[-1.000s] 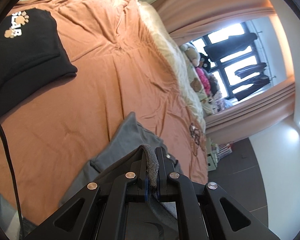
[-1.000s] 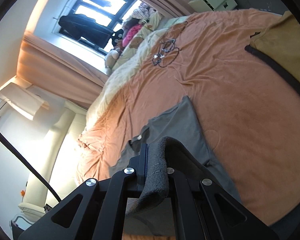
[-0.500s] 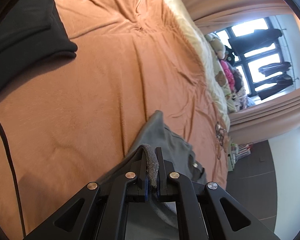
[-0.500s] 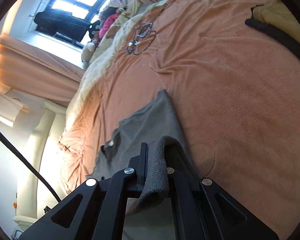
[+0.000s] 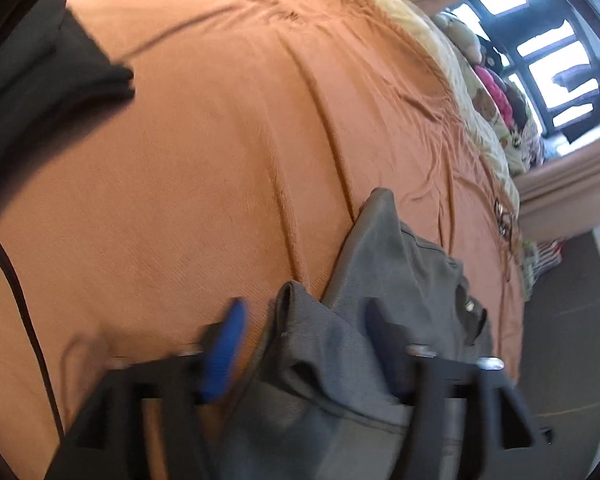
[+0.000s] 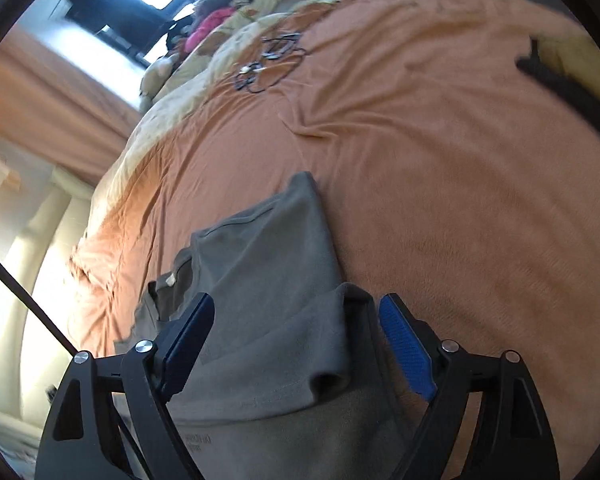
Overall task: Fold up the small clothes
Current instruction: 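Open both grippers and flatten the folded hem onto the shirt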
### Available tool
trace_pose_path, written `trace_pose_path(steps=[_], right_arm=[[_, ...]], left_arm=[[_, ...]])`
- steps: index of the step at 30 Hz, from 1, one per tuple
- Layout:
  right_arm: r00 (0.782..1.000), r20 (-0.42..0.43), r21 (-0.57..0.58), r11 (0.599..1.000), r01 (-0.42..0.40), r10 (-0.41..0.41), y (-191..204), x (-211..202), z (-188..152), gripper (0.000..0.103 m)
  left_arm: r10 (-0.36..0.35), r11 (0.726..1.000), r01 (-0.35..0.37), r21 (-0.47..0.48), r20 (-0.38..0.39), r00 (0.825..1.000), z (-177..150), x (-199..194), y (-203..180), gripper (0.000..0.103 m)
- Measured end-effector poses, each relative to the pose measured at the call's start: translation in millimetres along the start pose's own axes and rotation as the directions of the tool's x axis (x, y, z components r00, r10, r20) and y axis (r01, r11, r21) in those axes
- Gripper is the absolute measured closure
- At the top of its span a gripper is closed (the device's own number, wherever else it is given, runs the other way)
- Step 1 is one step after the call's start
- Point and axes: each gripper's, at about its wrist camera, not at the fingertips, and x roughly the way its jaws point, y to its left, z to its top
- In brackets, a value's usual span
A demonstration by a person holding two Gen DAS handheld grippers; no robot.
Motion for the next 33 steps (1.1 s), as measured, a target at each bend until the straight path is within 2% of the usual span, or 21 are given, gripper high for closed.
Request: trace_pose_path(steps=[2,5,10,13,16,20,22,24,28,31,33], right_arm=[[1.0,-0.01,-0.034,0.999,0.024,-0.024,4,-7,-2,0.019],[0.996,-0.036,-0.088,0.993,0.074,-0.077,10,-22,-7,0.019],[0.986,-0.072,-0.166,0.976,0.139,-0.153,20,-39,-18,0.019],[0.974,-0.105,-0.228,0.958,0.172,-0.2,28,-46,-23,0.019],[0.959,-0.121,-0.31,0.928,0.208,-0.255,39,-46,-24,0.019],[0.933,-0.162,-0.411,0.881,0.232,-0.322,53,-38,-33,0.019],[0.919,-0.176,-0.449,0.86,0.243,-0.352,57,-31,-38,0.019],[0.917,-0.182,-0.455,0.857,0.241,-0.355,59,-25,-39,0.019],[0.918,-0.18,-0.482,0.845,0.231,-0.354,66,-11,-45,0.019],[0.908,-0.194,-0.488,0.84,0.238,-0.37,62,9,-48,0.019],[0.904,-0.179,-0.51,0.823,0.252,-0.388,65,15,-50,0.019]], left_arm=[[0.014,0.999,-0.014,0.038,0.005,1.0,-1,-7,-2,0.026],[0.046,0.994,-0.043,0.103,-0.032,0.998,-3,-9,-5,0.026],[0.121,0.968,-0.102,0.23,-0.072,0.99,-13,-8,-15,0.026],[0.166,0.944,-0.13,0.304,-0.095,0.982,-22,-4,-21,0.026],[0.219,0.905,-0.161,0.393,-0.107,0.97,-31,1,-27,0.026],[0.309,0.829,-0.202,0.522,-0.126,0.943,-42,14,-33,0.026],[0.345,0.805,-0.215,0.553,-0.141,0.928,-44,24,-35,0.026],[0.387,0.781,-0.23,0.581,-0.162,0.908,-45,37,-37,0.026],[0.445,0.75,-0.242,0.616,-0.199,0.873,-48,56,-42,0.026],[0.463,0.742,-0.243,0.625,-0.215,0.86,-42,65,-51,0.026],[0.476,0.726,-0.249,0.641,-0.206,0.855,-39,67,-57,0.026]])
